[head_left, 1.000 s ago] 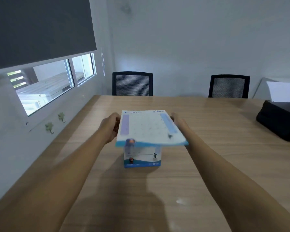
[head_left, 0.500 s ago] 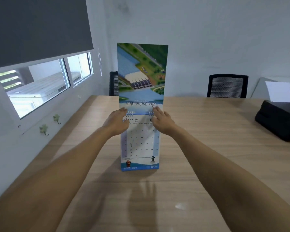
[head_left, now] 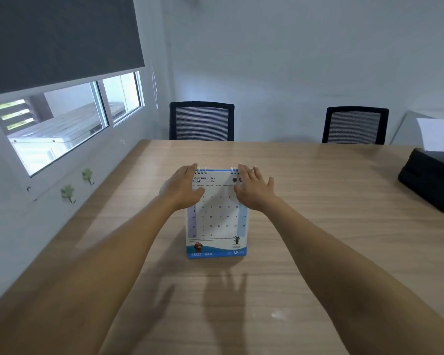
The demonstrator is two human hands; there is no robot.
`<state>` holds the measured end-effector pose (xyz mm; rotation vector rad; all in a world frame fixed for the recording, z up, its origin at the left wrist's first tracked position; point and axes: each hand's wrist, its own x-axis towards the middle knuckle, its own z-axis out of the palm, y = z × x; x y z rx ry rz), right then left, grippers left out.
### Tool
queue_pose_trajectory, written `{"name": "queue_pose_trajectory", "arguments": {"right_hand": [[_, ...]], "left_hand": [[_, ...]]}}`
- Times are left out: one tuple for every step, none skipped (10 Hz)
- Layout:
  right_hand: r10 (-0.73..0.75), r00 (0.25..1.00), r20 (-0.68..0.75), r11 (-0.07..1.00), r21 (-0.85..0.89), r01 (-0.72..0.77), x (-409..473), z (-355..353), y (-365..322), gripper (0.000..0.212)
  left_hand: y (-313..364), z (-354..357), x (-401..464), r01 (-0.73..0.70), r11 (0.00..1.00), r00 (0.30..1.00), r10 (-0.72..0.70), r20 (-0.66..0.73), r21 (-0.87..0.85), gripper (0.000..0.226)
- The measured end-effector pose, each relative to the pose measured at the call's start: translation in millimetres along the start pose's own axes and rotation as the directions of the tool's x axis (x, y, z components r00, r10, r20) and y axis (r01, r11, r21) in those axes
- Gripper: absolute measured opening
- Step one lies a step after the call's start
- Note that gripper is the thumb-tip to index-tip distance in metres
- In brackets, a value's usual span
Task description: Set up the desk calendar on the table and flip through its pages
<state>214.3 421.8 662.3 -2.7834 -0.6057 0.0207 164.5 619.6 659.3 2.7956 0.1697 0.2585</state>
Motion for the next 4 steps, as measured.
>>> {"name": "queue_pose_trajectory", "arguments": {"right_hand": [[0.001,0.999,-0.036,0.999,-0.041,-0.002,-4.1,6.2,1.4,0.065],[0.007,0.991,-0.132,0.996,-0.083,-0.018,-11.2,25.3,8.5,0.069],[0.011,0.989,-0.151,0.998,-0.057,-0.020,-26.9,56.7,16.8,0.071],[0.043,0.995,-0.086,0.998,-0.037,-0.047,-45.2,92.7,26.7,0.071]], "left_hand": [[-2.8,2.7,-3.8,-0.013,1.000,1.000,0.013,0.009,0.011,0.081],[-9.3,13.0,-14.7,-0.006,0.995,1.000,0.008,-0.022,0.100,0.082],[-21.9,39.4,-34.6,0.020,0.992,0.998,-0.012,-0.067,0.125,0.083],[-36.1,78.8,-59.7,0.082,0.986,0.997,-0.081,-0.009,0.146,0.084]]}}
